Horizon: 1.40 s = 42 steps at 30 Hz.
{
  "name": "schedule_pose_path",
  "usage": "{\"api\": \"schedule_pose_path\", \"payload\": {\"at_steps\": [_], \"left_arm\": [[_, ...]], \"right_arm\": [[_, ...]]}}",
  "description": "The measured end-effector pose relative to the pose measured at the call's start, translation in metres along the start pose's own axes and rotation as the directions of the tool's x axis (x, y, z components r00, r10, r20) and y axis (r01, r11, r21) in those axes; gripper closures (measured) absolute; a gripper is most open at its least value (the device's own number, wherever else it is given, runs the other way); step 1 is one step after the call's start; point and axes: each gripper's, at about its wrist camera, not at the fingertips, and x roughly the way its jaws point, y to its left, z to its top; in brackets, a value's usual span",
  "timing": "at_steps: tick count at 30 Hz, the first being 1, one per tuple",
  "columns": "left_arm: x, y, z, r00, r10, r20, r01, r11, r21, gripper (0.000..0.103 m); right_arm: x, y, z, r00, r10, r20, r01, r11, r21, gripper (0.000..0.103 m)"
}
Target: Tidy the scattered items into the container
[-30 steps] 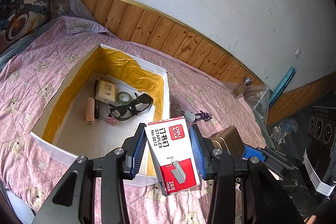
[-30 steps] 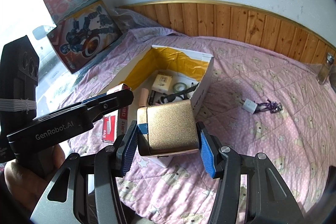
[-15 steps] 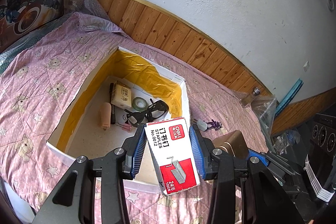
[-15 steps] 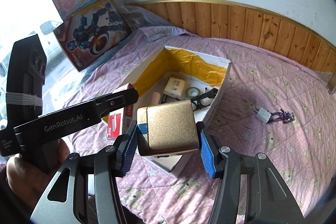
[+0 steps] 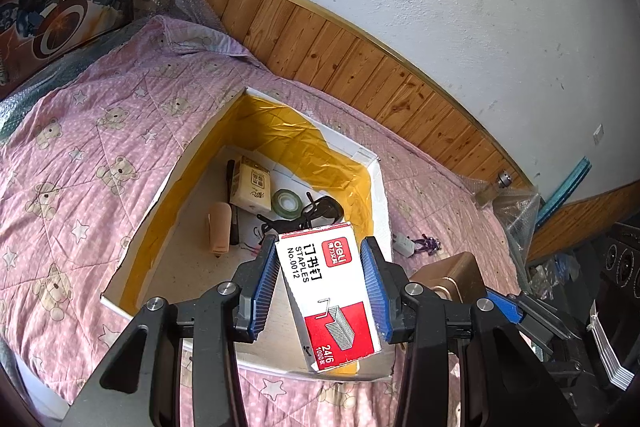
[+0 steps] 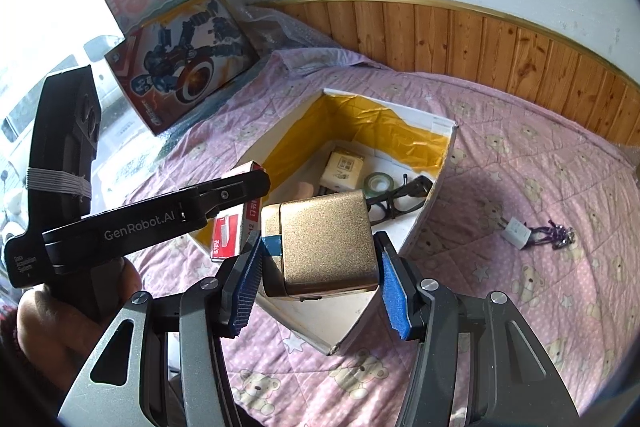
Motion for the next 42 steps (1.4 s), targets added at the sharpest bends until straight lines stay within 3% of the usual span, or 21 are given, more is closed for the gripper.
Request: {"api": "schedule_pose_path", "payload": {"at_steps": [25, 35, 42], "left_arm": [[0.043, 0.035, 0.003, 0.992, 0.091, -0.083, -0.093, 0.995, -0.023, 0.060], [0.069, 0.045, -0.006, 0.974, 0.141, -0.176, -0.139, 0.990, 0.025, 0.060], [0.080, 0.045, -0.008, 0.964, 0.184, -0.194, -0.171, 0.982, 0.081, 0.060]], "right_arm": [[0.067, -0.001, 0.003, 0.989, 0.071, -0.129, -0.077, 0.996, -0.047, 0.046], [0.097, 0.000, -0.003, 0.972, 0.079, -0.220, -0.094, 0.994, -0.058, 0.046], [0.114, -0.006, -0.008, 0.958, 0.090, -0.271, -0.099, 0.995, -0.020, 0.046]]}}
